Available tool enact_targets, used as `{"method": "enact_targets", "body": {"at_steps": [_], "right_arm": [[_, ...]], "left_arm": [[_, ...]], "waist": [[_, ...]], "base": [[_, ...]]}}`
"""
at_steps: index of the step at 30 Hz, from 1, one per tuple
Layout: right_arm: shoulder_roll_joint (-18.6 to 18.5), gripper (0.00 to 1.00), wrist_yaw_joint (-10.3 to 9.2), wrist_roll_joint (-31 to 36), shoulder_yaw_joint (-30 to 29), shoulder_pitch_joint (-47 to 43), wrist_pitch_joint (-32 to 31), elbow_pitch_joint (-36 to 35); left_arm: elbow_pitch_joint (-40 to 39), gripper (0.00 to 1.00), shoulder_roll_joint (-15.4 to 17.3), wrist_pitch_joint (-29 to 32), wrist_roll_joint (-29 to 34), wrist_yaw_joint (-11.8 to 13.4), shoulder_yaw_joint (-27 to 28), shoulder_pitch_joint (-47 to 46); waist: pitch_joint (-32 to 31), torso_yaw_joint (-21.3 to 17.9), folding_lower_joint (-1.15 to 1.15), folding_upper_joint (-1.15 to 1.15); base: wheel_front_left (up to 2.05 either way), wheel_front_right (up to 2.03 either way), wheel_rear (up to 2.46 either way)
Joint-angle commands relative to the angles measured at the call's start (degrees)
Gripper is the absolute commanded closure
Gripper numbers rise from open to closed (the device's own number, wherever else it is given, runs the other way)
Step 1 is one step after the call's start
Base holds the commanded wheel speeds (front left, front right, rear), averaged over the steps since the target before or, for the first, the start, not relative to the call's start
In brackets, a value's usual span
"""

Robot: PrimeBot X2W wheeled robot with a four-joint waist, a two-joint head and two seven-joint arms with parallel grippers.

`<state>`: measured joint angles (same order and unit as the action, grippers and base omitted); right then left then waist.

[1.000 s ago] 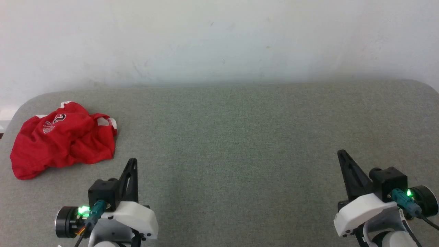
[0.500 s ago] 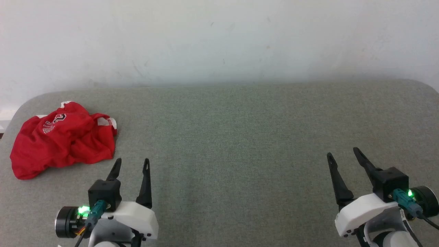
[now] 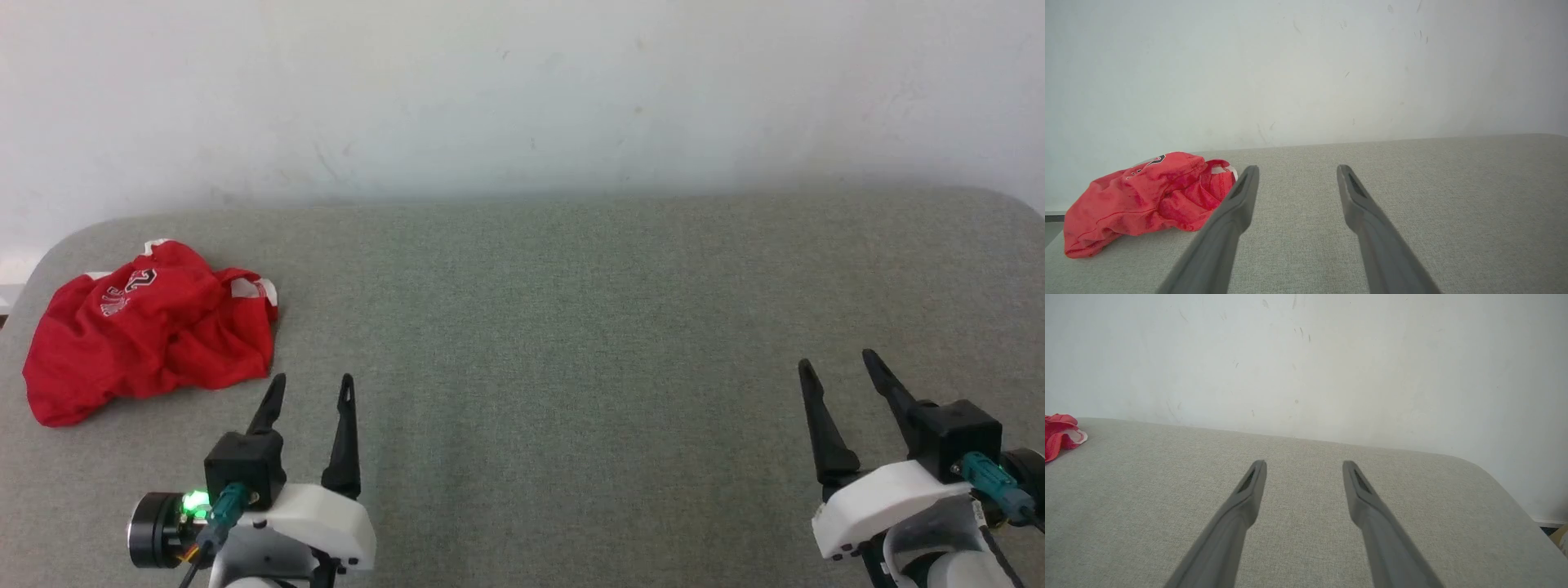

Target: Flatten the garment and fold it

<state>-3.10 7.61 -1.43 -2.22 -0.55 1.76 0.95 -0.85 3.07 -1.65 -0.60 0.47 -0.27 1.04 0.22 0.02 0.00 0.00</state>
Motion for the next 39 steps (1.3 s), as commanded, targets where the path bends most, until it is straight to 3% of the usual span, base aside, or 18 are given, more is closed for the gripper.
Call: {"method": "enact_targets", "body": {"at_steps": [1,18,39], "right_arm": [[0.0,0.00,-0.02,-0.6,-0.6,-0.3,0.6,0.3],[0.1,0.00,-0.04,-2.2,-2.7,-0.4,2.7,0.2],[0.1,0.00,-0.05,-2.9,-2.7,-0.2,5.0,1.0]], "left_arm": [[-0.4,0.00,0.0,-0.7,-0.6,-0.4,0.2,0.9],[-1.4,0.00,-0.1,-2.7,-1.7,-0.5,0.9,1.2],[-2.3,0.00,-0.1,-5.1,-3.5,-0.2,1.5,2.0]], "waist": [[0.0,0.0,0.00,0.00],[1.0,1.6,0.00,0.00],[1.7,8.4,0.00,0.00]], "base": [[0.00,0.00,0.00],[0.00,0.00,0.00],[0.00,0.00,0.00]]}}
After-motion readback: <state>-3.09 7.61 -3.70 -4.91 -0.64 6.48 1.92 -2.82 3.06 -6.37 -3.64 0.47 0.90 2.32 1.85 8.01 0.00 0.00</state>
